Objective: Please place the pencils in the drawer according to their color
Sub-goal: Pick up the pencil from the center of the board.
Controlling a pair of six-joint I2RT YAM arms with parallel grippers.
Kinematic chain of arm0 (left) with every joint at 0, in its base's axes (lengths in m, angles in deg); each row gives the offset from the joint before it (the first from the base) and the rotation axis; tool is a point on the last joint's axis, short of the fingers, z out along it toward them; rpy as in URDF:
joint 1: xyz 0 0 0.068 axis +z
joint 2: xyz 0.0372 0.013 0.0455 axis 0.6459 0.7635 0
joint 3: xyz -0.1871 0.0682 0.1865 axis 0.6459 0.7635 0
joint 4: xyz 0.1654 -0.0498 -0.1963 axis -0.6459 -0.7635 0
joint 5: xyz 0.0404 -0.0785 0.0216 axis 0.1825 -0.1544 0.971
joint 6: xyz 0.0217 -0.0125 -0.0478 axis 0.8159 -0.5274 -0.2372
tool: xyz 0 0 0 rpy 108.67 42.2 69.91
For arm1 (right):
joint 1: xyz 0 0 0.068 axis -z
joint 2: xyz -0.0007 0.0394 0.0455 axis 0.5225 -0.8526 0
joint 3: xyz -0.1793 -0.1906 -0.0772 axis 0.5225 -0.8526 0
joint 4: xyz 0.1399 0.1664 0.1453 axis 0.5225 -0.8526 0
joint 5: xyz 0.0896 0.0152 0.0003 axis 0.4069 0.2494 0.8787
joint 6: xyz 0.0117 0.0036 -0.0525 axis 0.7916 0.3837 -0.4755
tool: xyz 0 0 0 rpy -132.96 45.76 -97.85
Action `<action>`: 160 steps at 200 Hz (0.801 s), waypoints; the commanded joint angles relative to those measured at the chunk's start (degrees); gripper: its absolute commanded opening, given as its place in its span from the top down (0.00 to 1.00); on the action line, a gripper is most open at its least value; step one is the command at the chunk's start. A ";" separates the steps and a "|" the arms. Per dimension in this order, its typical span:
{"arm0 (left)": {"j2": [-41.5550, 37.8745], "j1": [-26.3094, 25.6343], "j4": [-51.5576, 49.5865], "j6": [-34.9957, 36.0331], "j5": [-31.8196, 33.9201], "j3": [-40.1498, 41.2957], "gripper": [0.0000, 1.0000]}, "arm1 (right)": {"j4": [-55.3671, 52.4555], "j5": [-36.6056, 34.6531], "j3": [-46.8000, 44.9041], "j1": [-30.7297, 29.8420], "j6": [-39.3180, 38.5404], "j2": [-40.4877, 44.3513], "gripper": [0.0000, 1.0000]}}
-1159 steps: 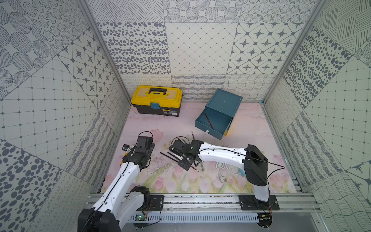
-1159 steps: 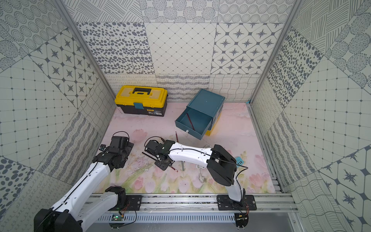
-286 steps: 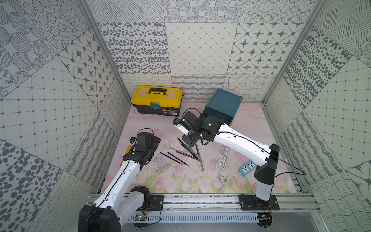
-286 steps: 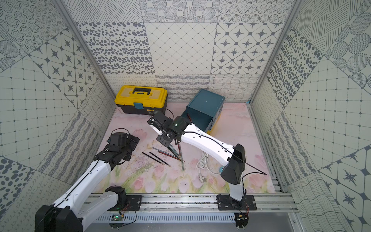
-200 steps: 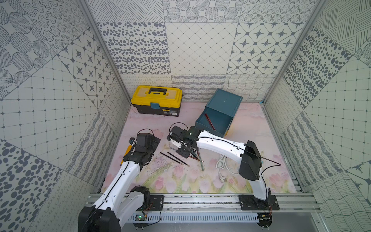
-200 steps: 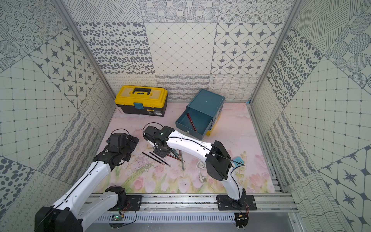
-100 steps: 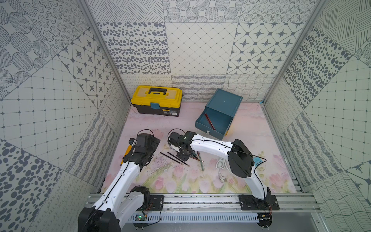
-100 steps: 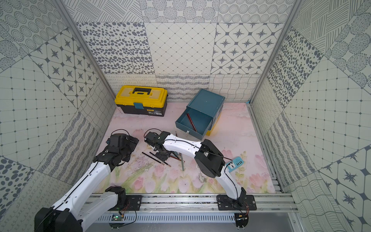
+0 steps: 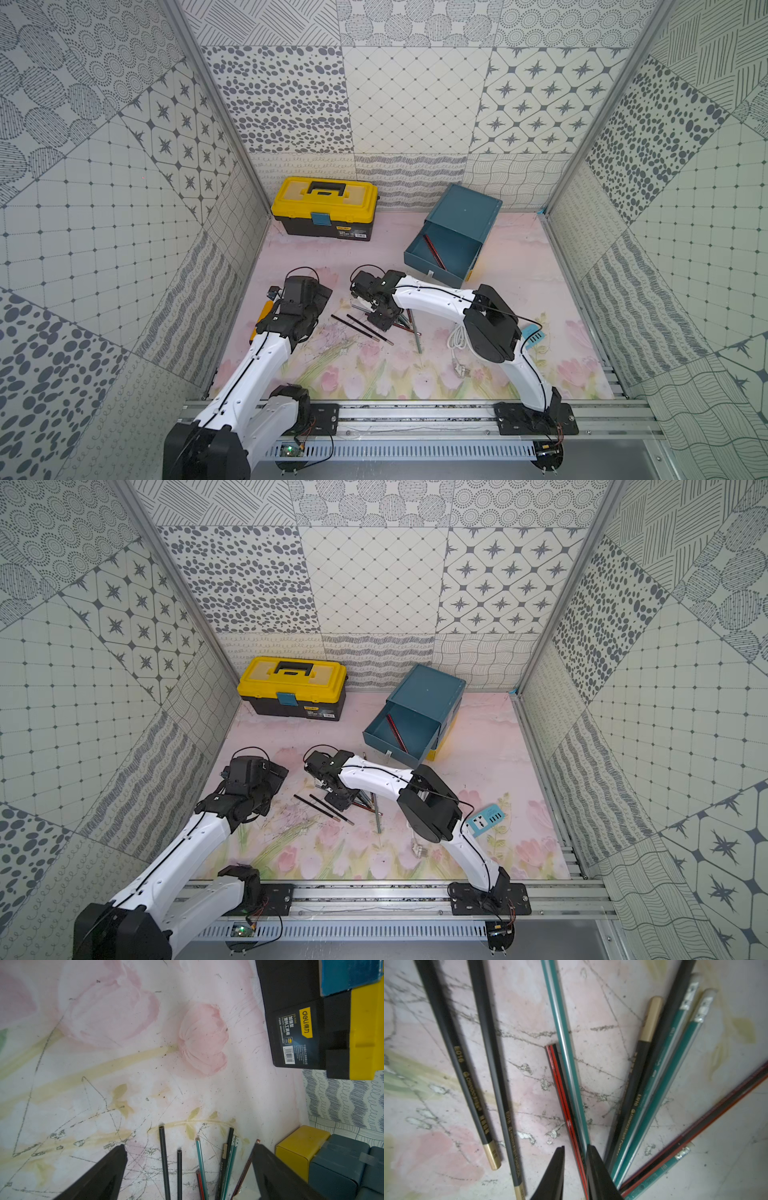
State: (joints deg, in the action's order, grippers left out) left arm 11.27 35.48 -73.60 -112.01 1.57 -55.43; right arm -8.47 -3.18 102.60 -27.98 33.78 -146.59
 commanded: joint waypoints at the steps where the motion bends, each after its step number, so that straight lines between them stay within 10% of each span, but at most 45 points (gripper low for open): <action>1: 0.28 0.32 -0.90 0.18 0.27 -0.14 0.01 | 1.34 1.14 0.05 0.15 0.68 -0.86 0.76; 160: 0.70 0.34 -0.68 0.05 -0.01 0.00 0.01 | 2.58 3.08 -1.72 0.77 1.46 -2.33 0.80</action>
State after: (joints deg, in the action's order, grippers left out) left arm 11.38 35.48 -73.60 -112.01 1.57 -55.43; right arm -7.42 -1.02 102.28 -27.70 34.35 -147.31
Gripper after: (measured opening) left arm 0.992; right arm 0.204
